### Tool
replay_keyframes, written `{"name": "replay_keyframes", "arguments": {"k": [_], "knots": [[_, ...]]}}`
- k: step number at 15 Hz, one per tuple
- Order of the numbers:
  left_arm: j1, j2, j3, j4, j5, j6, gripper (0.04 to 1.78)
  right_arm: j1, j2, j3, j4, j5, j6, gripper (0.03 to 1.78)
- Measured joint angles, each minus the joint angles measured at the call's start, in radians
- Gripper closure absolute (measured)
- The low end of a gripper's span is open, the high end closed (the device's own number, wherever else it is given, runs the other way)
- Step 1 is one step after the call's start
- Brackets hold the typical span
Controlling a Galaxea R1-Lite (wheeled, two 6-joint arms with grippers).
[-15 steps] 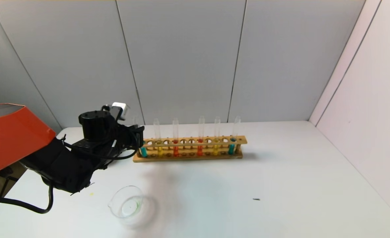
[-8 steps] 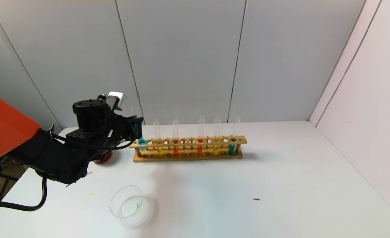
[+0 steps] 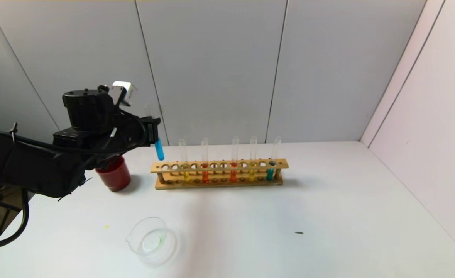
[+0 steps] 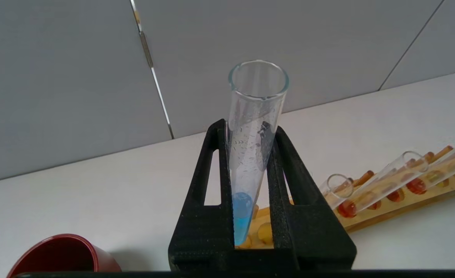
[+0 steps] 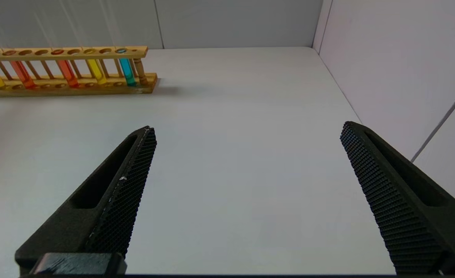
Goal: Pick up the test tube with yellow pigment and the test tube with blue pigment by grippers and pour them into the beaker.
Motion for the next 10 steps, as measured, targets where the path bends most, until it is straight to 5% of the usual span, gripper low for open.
{"name": "replay_keyframes", "arguments": {"k": [10], "knots": [[0.001, -0.277, -0.042, 0.483, -0.004, 0.117, 1.51, 0.0, 0.0, 0.0, 0.0, 0.0, 0.0, 0.07]]}}
